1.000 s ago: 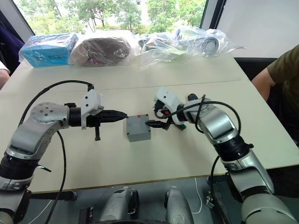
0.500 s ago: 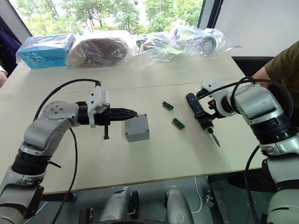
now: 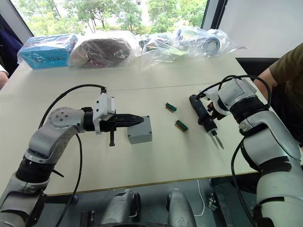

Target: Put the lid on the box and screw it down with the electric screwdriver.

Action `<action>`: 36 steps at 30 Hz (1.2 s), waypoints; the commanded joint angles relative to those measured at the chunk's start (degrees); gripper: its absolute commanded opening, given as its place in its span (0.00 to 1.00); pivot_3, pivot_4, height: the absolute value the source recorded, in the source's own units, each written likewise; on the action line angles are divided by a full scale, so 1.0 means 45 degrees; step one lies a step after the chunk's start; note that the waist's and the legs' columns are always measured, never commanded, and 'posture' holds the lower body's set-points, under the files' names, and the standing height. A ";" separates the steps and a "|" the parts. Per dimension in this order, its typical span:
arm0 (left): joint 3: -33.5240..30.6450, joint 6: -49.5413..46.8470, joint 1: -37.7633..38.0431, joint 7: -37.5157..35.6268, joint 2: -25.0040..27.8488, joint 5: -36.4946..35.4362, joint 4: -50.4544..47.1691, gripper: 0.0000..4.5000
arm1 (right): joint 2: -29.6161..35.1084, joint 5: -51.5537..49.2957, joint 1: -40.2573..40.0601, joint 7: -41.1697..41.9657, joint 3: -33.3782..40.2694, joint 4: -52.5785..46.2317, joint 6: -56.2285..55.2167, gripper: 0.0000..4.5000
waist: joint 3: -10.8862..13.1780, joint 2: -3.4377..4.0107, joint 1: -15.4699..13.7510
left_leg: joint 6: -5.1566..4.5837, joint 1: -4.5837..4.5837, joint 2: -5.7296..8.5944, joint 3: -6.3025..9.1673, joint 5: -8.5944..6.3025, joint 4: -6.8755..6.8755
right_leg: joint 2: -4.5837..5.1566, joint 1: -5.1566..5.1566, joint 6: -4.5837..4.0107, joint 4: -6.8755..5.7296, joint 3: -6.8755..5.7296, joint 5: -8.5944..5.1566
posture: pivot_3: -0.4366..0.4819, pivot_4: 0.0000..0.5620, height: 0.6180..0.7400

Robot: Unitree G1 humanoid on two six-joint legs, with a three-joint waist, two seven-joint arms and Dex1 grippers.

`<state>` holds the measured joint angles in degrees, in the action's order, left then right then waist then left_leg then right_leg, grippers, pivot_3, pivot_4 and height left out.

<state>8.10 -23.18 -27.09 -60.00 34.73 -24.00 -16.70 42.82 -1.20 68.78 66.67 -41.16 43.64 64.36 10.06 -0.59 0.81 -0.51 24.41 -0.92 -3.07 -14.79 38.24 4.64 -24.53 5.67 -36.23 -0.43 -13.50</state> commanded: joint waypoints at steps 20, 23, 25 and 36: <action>-0.0390 0.0544 -0.0065 -0.0377 0.1127 0.0375 0.0669 0.00 | -0.1512 -0.0571 -0.0945 -0.3706 0.7886 -0.7198 -0.1483 0.41 | 0.0049 0.0084 0.0017 | 0.0006 0.0023 -0.0007 -0.0002 0.0004 -0.0035 | -0.0017 -0.0051 -0.0002 -0.0010 0.0004 0.0001 | 0.48 0.27 1.00; -0.0145 0.0750 -0.0203 -0.0480 0.1091 0.0720 0.1092 0.00 | -0.3313 -0.1446 -0.2315 -0.5668 1.0093 -0.9586 -0.3230 0.41 | 0.0045 0.0078 -0.0021 | 0.0010 0.0019 -0.0009 0.0004 0.0005 -0.0030 | -0.0022 -0.0037 -0.0004 -0.0009 -0.0006 -0.0001 | 0.48 0.27 1.00; -0.0075 0.0731 -0.0334 -0.0586 0.1024 0.0739 0.1426 0.00 | -0.4421 -0.1807 -0.3220 -0.6581 1.0626 -1.1157 -0.4261 0.41 | 0.0042 0.0073 -0.0049 | 0.0010 0.0016 -0.0007 0.0001 0.0006 -0.0015 | -0.0014 -0.0022 0.0000 -0.0010 -0.0005 0.0002 | 0.48 0.27 1.00; -0.0007 0.0664 -0.0568 -0.0797 0.0668 0.1035 0.2641 0.00 | -0.7425 -0.3960 -0.6546 -0.7531 1.0005 -1.4255 -0.6537 0.41 | 0.0036 0.0060 -0.0009 | 0.0011 0.0011 0.0005 0.0006 0.0006 -0.0006 | 0.0008 0.0000 0.0011 -0.0005 -0.0007 0.0008 | 0.48 0.27 1.00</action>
<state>8.31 -20.60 -28.97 -63.54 37.98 -19.37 -4.46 10.26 -16.91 38.93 33.20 4.46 -16.23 37.25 10.22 -0.32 0.77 -0.46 24.45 -0.89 -3.03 -14.76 38.21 4.67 -24.53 5.72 -36.26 -0.46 -13.46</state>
